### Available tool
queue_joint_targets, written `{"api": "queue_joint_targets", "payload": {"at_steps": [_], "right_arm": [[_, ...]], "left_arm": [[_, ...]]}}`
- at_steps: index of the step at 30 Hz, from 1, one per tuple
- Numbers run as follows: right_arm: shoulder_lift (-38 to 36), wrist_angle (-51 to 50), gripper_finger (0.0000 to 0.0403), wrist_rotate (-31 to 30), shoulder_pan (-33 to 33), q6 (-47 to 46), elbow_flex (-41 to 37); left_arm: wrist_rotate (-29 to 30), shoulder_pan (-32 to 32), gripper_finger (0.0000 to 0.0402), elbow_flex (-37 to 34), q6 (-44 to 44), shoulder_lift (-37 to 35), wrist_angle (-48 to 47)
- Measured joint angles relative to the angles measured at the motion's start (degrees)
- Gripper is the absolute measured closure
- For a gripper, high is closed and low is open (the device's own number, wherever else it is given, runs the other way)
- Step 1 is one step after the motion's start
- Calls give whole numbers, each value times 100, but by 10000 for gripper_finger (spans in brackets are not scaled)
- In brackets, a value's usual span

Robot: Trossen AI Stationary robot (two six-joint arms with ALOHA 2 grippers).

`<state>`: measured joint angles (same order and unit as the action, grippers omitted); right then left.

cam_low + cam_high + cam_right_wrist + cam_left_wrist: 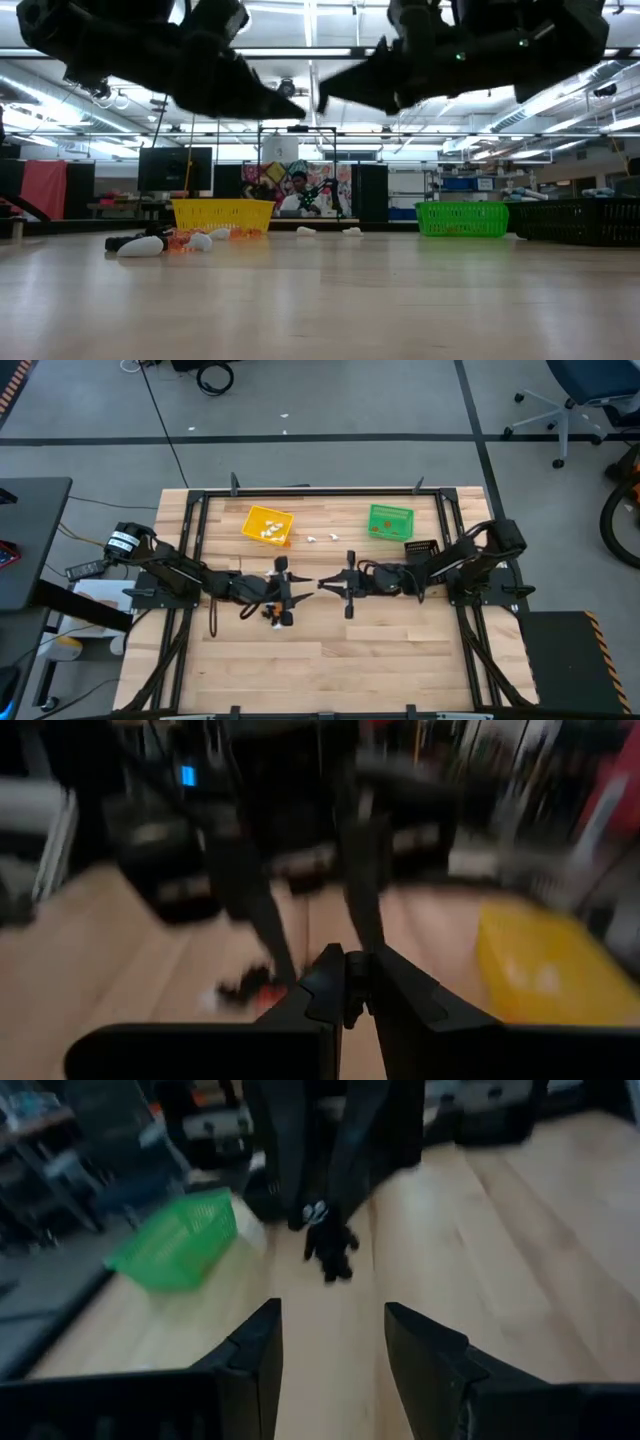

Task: Sort Halloween decoration
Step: Put the black skeleton toy into the black bin

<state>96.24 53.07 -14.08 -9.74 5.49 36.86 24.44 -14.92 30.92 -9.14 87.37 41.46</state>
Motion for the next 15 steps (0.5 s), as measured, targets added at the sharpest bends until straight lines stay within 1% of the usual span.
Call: {"api": "queue_joint_targets", "payload": {"at_steps": [3, 9, 12, 15], "right_arm": [[-480, -1576, 359, -177, 0, -580, 7], [-1606, -5613, 359, -531, 3, -1909, 409], [-2013, -7526, 359, -805, 63, -2740, 624], [-2340, -9120, 359, -1053, 163, -3744, 713]], "left_arm": [[-3, -65, 251, 0, 315, 0, -444], [-5, -149, 251, -2, 692, 0, -1066], [-3, -144, 251, -2, 732, 0, -1238], [-3, -137, 251, -2, 724, 0, -1260]]}}
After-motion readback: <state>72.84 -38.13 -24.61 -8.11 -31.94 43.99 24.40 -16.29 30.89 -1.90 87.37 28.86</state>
